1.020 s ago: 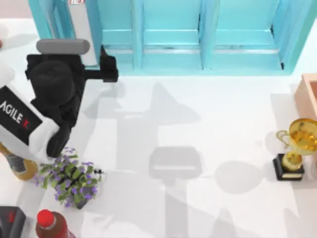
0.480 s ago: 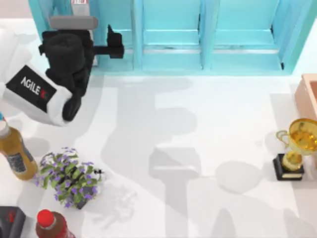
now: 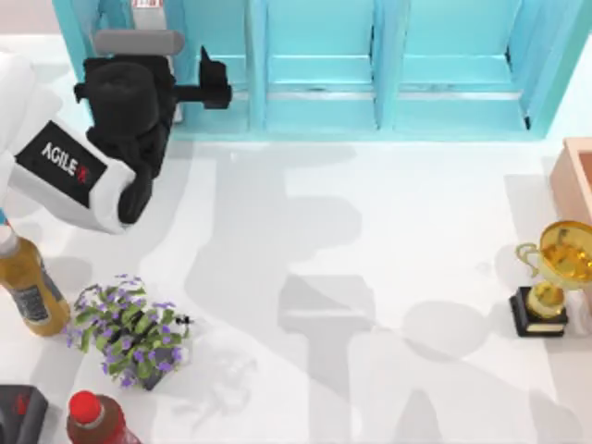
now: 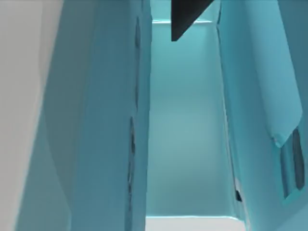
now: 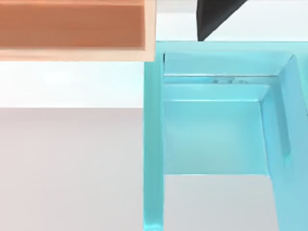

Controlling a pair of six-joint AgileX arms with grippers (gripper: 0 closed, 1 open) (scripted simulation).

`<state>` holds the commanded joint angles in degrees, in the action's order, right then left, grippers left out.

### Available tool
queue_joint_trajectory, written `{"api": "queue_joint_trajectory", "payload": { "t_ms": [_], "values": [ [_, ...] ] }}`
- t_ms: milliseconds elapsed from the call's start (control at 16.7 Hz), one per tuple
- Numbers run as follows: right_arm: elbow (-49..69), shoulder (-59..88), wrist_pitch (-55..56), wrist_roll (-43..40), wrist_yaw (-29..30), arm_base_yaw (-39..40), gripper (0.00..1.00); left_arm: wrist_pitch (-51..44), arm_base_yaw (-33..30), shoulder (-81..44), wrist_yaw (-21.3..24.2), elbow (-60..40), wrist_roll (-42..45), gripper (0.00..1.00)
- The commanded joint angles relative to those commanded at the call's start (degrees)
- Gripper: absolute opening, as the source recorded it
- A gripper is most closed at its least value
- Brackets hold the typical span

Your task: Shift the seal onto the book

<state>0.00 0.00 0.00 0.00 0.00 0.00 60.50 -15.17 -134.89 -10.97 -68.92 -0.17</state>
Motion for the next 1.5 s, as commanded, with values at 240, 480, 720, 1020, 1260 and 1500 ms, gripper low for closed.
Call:
{"api": "queue_joint_trajectory", "payload": {
  "t_ms": [240, 480, 720, 1020, 1260, 1500],
  "values": [
    [0.0, 0.0, 0.0, 0.0, 0.0, 0.0, 1.0, 0.0, 0.0, 0.0, 0.0, 0.0, 0.0, 0.55],
    [0.0, 0.0, 0.0, 0.0, 0.0, 0.0, 1.0, 0.0, 0.0, 0.0, 0.0, 0.0, 0.0, 0.25],
    [0.0, 0.0, 0.0, 0.0, 0.0, 0.0, 1.0, 0.0, 0.0, 0.0, 0.0, 0.0, 0.0, 0.0],
    [0.0, 0.0, 0.0, 0.0, 0.0, 0.0, 1.0, 0.0, 0.0, 0.0, 0.0, 0.0, 0.0, 0.0],
    [0.0, 0.0, 0.0, 0.0, 0.0, 0.0, 1.0, -0.1, -0.32, 0.16, 0.01, 0.1, 0.04, 0.0],
    [0.0, 0.0, 0.0, 0.0, 0.0, 0.0, 1.0, -4.46, -2.15, 5.24, -0.47, 3.25, 0.07, 0.0]
  ]
}}
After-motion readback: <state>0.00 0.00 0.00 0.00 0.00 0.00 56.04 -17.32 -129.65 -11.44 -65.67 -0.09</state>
